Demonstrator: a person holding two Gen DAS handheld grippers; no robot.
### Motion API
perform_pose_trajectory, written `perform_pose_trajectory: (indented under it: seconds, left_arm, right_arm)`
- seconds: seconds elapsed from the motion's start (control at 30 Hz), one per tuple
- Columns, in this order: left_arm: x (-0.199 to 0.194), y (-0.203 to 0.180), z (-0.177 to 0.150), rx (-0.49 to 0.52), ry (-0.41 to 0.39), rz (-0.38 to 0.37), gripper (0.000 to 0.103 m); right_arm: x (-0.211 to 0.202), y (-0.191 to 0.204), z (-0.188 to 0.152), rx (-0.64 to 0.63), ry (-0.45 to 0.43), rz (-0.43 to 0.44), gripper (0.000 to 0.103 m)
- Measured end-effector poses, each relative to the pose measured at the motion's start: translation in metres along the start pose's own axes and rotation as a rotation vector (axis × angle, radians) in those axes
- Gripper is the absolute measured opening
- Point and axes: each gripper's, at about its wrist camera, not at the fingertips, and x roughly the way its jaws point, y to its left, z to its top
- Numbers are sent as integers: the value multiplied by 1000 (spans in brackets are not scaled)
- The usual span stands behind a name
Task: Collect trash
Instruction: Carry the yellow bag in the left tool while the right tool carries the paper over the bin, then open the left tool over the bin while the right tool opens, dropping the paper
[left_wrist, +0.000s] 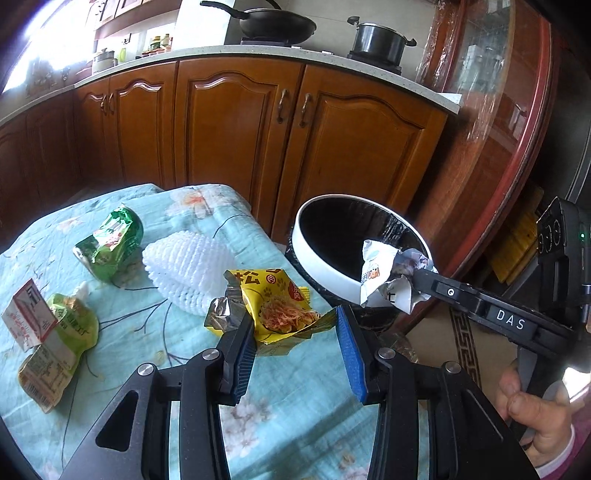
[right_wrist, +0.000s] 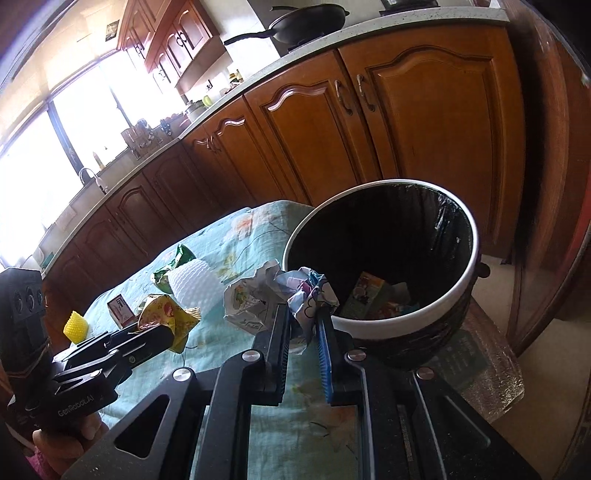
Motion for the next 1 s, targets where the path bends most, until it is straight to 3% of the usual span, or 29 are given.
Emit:
perform_pose_trajectory:
  seconds: [0.53, 1.0]
  left_arm:
    - [67, -36, 43, 19, 44, -67, 41]
    - [116, -50, 65, 50, 87, -77, 43]
  right_arm:
    - [0, -49, 32, 40, -33, -81, 14]
    - [12, -72, 54, 41, -21, -117, 14]
